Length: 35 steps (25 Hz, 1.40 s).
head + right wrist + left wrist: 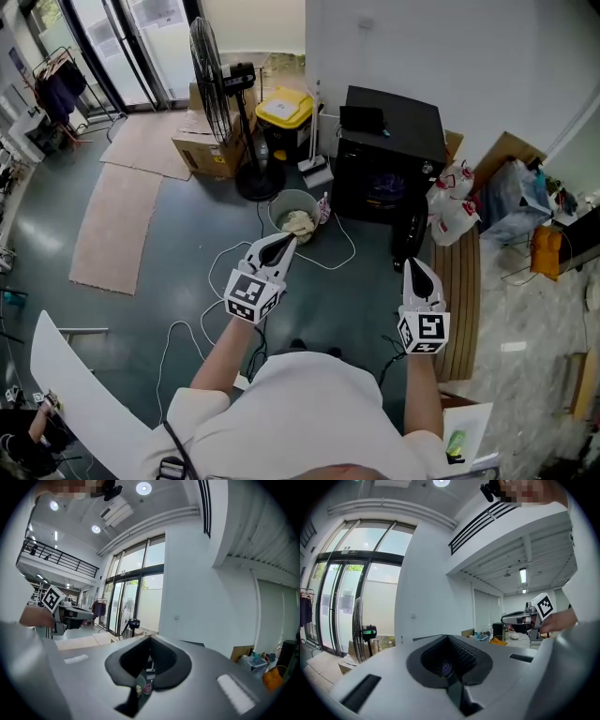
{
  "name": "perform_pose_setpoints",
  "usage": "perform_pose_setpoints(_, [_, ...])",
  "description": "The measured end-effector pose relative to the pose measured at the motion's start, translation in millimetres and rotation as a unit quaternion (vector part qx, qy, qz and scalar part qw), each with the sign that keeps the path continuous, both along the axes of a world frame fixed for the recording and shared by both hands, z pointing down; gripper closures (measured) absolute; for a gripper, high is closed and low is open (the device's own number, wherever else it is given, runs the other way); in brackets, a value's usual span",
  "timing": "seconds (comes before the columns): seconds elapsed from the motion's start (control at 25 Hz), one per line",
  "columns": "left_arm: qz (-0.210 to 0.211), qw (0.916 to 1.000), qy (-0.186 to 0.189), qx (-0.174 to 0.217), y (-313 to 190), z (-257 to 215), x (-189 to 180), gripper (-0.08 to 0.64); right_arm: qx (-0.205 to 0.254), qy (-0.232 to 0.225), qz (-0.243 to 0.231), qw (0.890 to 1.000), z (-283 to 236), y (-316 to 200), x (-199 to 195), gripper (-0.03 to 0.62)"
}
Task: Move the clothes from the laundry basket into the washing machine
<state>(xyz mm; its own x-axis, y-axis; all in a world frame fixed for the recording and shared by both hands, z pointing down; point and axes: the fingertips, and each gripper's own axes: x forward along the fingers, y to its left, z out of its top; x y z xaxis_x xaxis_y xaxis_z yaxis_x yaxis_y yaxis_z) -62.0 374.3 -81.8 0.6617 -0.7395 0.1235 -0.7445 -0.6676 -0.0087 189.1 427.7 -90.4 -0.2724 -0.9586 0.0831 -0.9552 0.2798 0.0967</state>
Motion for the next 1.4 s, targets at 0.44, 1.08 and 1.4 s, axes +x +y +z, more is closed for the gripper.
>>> perform_pose_setpoints(0.44, [0.010,0.9999,-0.006,-0.004,-10,13,-34,0.554,-0.001,0.008,0.005,1.000,16,-6,-40,0.581])
perform_pose_setpoints(1.08, [0.017,0.9997,-0.006,-0.017,-49,35,-43,0.555,-0.019,0.014,0.007,1.000,41,-47,-53,0.581])
perform_pose_setpoints(1.4, [0.000,0.9996,-0.017,-0.024,-88,45,-34,0.554,-0.022,0.007,-0.020,1.000,52,-101,-47,0.581])
